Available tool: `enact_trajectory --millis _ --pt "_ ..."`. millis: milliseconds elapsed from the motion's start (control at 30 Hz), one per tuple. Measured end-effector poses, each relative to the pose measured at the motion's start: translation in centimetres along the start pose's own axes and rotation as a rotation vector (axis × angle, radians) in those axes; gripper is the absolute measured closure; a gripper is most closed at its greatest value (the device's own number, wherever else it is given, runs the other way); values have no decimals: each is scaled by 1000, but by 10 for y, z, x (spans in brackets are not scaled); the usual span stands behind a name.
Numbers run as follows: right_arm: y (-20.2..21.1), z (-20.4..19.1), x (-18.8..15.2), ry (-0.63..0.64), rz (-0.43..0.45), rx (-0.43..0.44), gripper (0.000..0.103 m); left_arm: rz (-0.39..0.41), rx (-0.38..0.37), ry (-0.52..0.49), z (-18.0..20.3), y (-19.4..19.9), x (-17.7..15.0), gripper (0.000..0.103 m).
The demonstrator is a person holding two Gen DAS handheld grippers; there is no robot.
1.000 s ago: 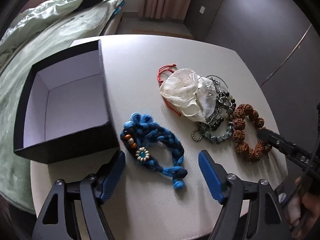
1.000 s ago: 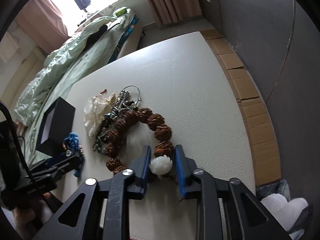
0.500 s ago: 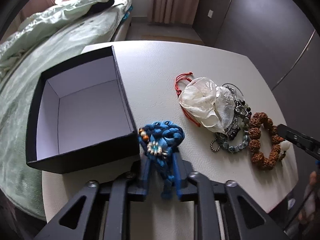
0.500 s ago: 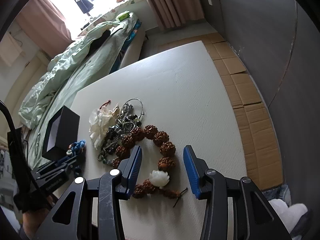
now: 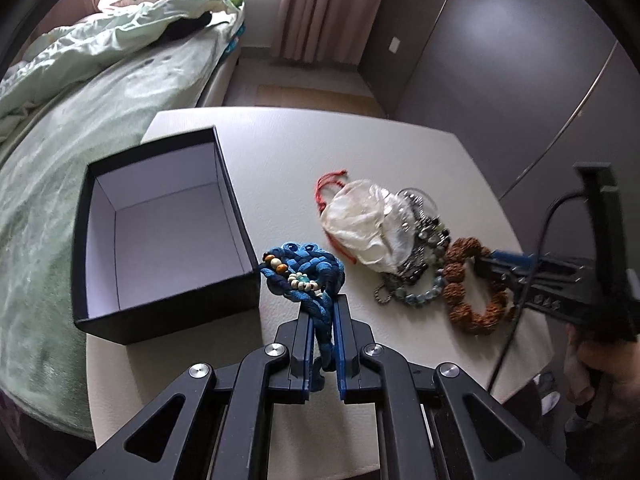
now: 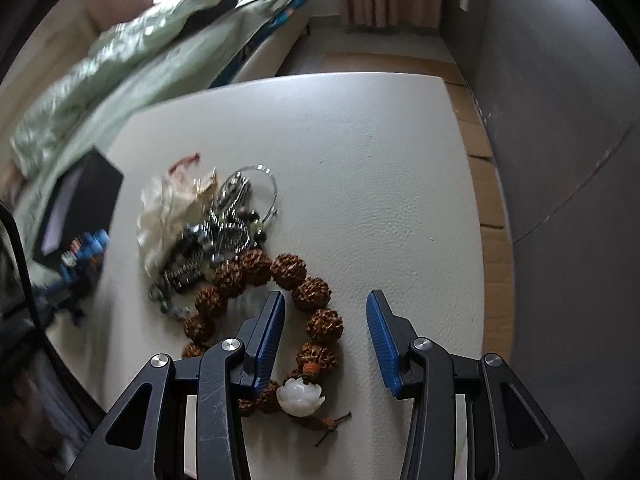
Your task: Organize jewelry
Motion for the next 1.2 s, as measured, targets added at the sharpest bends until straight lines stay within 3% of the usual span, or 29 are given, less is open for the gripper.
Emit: enact_trajectory --millis 33,100,367,600,800,933,1000,1067,1100,1133,1200 --pt "0 -3 -1 23 -10 -15 79 11 -7 -1 0 6 1 94" --pt "2 -6 -2 28 -21 4 83 30 -19 -4 1 15 2 94" --pt "44 -20 -6 34 105 49 83 98 -39 -25 -9 52 13 94" --pt "91 -61 2 105 206 41 83 139 -40 -15 -32 73 19 94" --pt "117 -89 13 138 270 57 83 137 -32 16 -58 72 26 94" --pt "129 -108 18 160 304 69 83 98 -66 40 -75 60 35 94" --pt "134 -118 22 170 316 77 83 87 -68 67 -82 57 39 88" --pt "135 -127 23 178 321 88 83 64 -79 88 -88 54 42 61" --pt "136 -132 25 184 322 94 83 69 -90 100 -91 56 43 35" --pt "135 -138 26 189 322 102 83 96 -96 110 -95 60 43 23" --pt "133 -148 28 197 322 117 83 147 -91 119 -101 72 41 21"
Point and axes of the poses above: each gripper's, at about its wrist camera, not at the fingertips, and y roughly against the way its jaws point, z to its right, x to its top, the point moved 3 cm from there along -y, roughly the way its jaws point, and after that the axes turned 6 degrees about -z, right-handed, at the moved point
